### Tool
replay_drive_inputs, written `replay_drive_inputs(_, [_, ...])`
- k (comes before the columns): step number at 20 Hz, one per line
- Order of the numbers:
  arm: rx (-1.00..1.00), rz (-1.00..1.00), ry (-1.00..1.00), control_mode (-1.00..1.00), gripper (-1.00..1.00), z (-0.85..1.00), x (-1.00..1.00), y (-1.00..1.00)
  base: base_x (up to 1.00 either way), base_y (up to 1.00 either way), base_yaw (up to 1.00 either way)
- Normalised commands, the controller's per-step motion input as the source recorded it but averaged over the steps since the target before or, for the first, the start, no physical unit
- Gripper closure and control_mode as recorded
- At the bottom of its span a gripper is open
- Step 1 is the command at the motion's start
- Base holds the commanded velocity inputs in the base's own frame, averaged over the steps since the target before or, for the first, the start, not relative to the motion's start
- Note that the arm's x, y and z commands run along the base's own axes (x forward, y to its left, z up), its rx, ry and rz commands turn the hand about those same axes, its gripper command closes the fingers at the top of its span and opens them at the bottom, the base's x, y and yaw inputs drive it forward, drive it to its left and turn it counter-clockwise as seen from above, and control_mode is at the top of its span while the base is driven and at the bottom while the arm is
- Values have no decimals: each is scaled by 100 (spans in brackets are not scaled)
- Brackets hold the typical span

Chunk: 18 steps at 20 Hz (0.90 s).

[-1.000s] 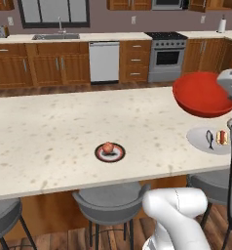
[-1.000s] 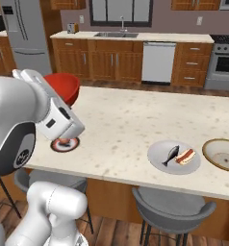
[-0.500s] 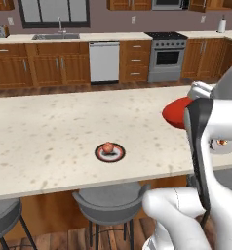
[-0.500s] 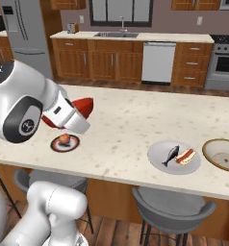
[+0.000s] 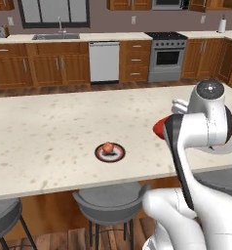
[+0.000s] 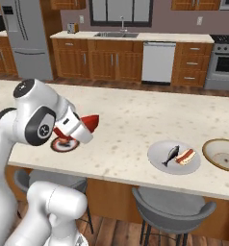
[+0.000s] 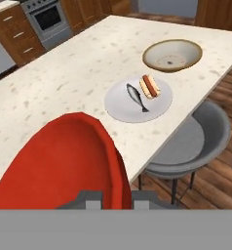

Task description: Take the smaller bowl and place it next to the appetizer plate on the dining counter , and place the larger bowl next to the plate with cooked food.

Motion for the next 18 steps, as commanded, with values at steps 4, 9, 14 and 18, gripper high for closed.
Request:
replay_drive_inputs(4, [1, 0, 5, -100, 100, -58, 13, 20, 0, 0, 0])
replay_drive_inputs(9, [0, 0, 16, -100, 100, -40, 38, 14, 0, 0, 0])
replay_drive_inputs(14, [4, 0, 14, -100, 100, -37, 62, 23, 0, 0, 0])
replay_drive_inputs(18, [2, 0, 8, -100, 100, -44, 55, 21, 0, 0, 0])
